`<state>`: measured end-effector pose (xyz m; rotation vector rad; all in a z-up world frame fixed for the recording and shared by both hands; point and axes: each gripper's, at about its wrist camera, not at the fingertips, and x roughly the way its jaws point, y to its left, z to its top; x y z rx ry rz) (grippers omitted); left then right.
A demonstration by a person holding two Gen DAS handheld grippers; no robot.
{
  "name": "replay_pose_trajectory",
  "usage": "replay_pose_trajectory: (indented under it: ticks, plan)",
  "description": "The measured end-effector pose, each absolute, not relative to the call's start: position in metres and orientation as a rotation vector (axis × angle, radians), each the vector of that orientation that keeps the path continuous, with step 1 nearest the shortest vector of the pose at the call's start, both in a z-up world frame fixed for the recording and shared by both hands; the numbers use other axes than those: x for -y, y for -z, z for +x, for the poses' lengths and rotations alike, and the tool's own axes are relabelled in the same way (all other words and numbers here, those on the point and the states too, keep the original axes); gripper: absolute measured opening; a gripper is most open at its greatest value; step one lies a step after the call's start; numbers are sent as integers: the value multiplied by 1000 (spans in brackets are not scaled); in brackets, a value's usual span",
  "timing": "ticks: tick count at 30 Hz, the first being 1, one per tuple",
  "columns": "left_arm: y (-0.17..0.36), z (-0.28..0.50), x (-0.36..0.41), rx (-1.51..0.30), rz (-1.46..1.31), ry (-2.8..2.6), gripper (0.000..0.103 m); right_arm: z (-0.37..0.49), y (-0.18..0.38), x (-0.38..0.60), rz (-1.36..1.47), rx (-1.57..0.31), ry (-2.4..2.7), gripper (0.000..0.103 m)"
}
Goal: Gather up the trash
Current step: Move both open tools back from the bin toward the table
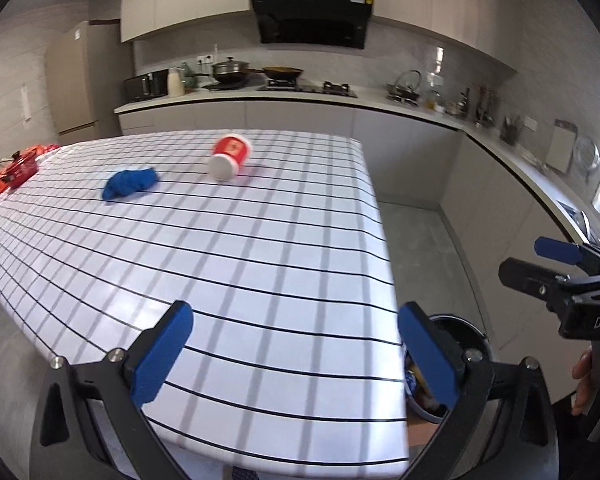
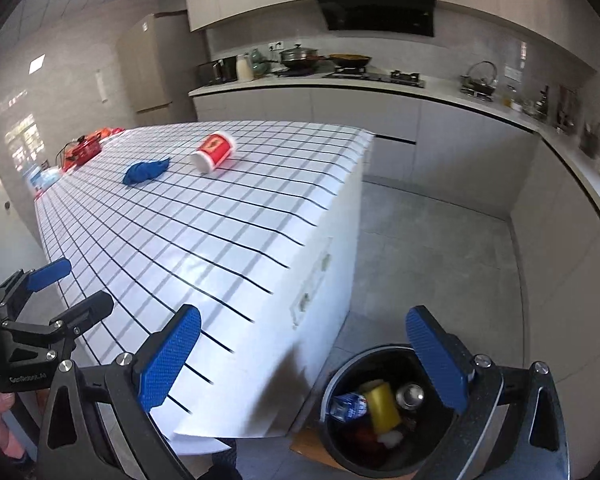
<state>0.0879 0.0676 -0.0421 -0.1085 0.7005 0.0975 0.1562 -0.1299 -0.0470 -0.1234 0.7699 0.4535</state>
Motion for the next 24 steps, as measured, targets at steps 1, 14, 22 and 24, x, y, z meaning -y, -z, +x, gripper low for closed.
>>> replay_pose_trajectory:
  ticks: [1, 14, 22, 24]
  plan:
    - [42, 89, -76, -698, -112, -107, 103, 157, 46, 121, -131, -769, -458, 103]
    - [43, 95, -170, -672, -148, -189, 103, 177, 36, 10, -186, -739, -513, 103]
    - [46, 100, -219, -670, -147, -240, 103, 189, 37, -42, -192, -728, -534, 103]
    - [47, 105, -232, -680, -143, -247, 103, 195, 38, -57, -193, -726, -527, 103]
